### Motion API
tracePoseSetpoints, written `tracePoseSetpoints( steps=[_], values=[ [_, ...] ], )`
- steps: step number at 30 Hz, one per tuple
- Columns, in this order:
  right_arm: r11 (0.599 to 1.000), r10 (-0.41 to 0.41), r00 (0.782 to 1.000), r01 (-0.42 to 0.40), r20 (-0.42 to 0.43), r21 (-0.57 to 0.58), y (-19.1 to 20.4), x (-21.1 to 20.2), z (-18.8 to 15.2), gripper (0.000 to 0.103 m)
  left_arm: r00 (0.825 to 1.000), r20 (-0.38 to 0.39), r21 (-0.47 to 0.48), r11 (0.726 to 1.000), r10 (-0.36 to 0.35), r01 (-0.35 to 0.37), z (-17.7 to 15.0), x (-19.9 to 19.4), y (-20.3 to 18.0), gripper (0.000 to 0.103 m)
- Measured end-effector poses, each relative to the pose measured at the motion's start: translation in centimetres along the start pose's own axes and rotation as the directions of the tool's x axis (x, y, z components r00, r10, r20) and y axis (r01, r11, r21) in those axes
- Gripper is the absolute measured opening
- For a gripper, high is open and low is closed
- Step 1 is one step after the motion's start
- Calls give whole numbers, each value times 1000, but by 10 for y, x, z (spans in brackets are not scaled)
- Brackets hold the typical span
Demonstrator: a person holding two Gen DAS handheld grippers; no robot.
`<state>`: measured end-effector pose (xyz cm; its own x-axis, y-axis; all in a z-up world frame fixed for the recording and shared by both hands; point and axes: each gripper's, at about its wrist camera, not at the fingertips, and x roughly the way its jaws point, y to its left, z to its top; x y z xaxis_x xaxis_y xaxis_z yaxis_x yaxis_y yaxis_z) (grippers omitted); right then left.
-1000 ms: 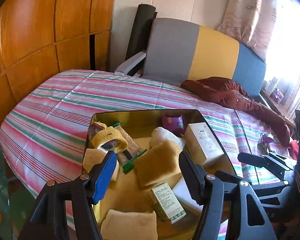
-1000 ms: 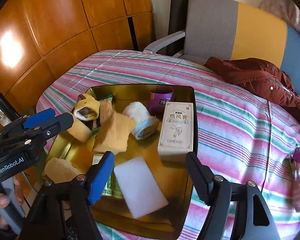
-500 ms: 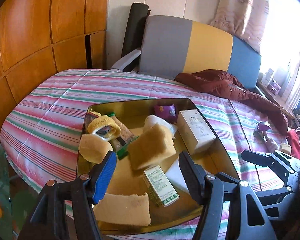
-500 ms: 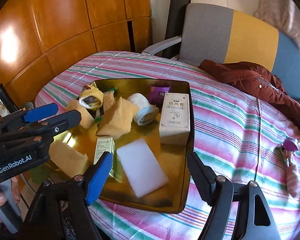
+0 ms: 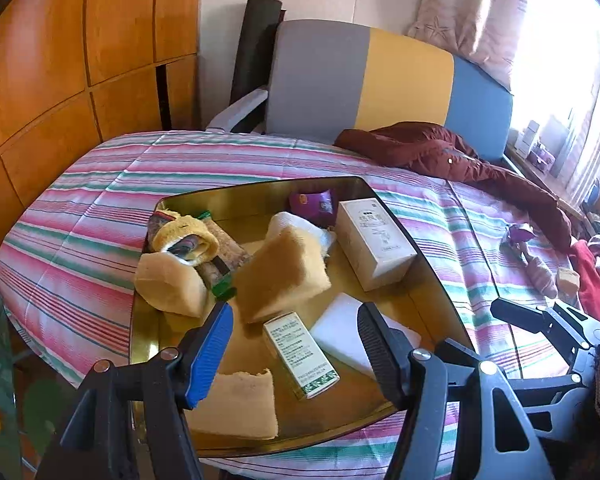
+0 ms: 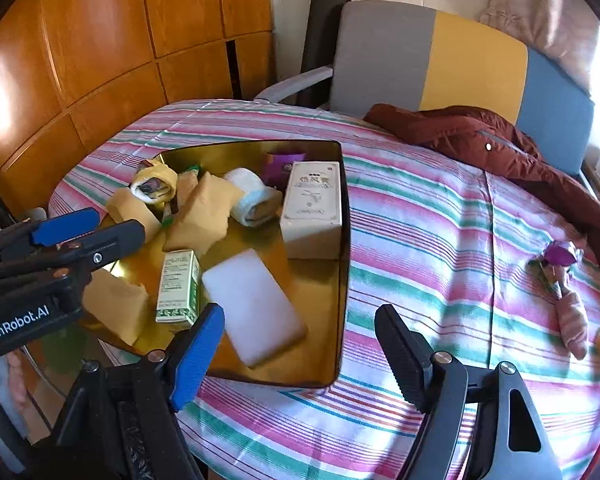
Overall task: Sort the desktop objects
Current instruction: 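Move both tools away from the tray toward the pink sock and packet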
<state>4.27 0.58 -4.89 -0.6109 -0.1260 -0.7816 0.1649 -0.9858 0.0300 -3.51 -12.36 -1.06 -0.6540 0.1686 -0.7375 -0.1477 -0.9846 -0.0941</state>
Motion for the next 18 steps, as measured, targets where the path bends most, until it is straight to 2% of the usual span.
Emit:
tracePoseSetpoints(
  steps=[18],
  values=[
    [989, -83, 997, 82, 4, 120, -53, -11, -12, 81, 998, -15, 102, 993, -54, 55, 6, 9, -43, 66]
  ],
)
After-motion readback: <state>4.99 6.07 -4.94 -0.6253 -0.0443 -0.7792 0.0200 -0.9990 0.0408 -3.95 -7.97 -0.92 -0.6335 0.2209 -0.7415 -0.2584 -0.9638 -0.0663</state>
